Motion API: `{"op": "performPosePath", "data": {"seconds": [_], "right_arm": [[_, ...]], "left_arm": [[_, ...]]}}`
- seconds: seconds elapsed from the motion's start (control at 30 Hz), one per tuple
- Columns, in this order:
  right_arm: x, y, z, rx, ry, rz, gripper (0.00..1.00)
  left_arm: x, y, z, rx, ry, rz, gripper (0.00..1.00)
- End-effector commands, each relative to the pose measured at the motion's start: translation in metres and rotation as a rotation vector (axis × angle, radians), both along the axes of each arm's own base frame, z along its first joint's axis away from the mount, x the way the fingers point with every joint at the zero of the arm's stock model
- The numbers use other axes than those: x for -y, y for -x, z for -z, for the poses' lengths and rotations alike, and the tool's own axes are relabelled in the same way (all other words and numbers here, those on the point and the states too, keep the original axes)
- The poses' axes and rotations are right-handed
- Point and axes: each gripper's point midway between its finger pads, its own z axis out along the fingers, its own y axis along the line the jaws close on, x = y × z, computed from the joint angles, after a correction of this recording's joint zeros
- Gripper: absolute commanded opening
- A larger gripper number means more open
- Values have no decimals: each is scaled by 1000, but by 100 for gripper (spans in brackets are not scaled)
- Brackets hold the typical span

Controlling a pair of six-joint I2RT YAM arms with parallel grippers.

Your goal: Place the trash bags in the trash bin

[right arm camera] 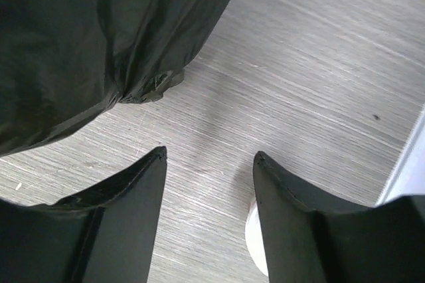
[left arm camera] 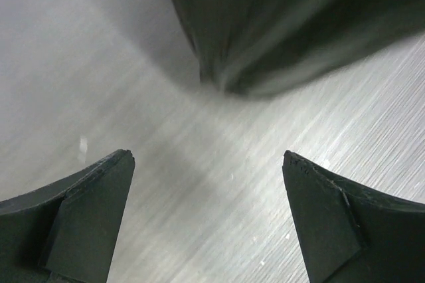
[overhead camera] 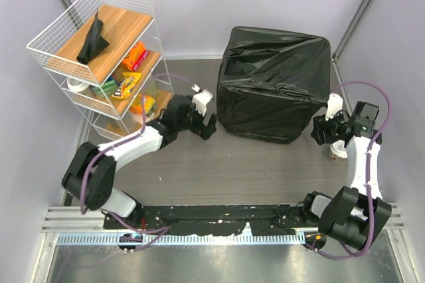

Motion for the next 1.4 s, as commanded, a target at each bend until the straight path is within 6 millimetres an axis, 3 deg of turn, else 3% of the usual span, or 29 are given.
{"op": "performPosePath", "data": {"seconds": [0.0, 0.13, 0.3, 0.37, 0.47, 0.53, 0.57, 0.67, 0.7, 0.93, 1.1, 1.23, 1.37], "right_arm": [[12, -6, -48, 68, 35, 95, 61], [26, -10, -77, 103, 73, 182, 64], [26, -14, -99, 115, 40, 218, 67], [24, -15, -102, 114, 25, 215, 68], [23, -14, -102, 116, 21, 217, 70], [24, -15, -104, 120, 20, 226, 70], [24, -16, -106, 124, 18, 232, 71], [24, -16, -111, 133, 5, 246, 72], [21, -15, -114, 135, -5, 245, 72], [11, -6, -121, 124, -42, 238, 74], [15, 1, -121, 133, 0, 251, 75], [16, 0, -125, 137, 3, 258, 75], [14, -5, -138, 162, -19, 255, 75]], "left_arm": [[-3, -11, -115, 100, -19, 7, 97], [-6, -13, -197, 165, -12, -2, 96], [-2, -22, -293, 234, 20, -17, 96], [5, -23, -315, 232, 21, 0, 97], [30, -25, -346, 263, 43, 62, 98], [56, -36, -344, 270, 27, 100, 98], [66, -34, -352, 300, 32, 123, 99], [101, -36, -350, 378, 16, 180, 100], [112, -38, -339, 379, 2, 195, 100], [173, -39, -313, 389, 38, 286, 100], [197, -43, -262, 347, -51, 327, 100], [203, -54, -221, 292, -118, 318, 100], [206, -61, -207, 287, -143, 306, 100]]}}
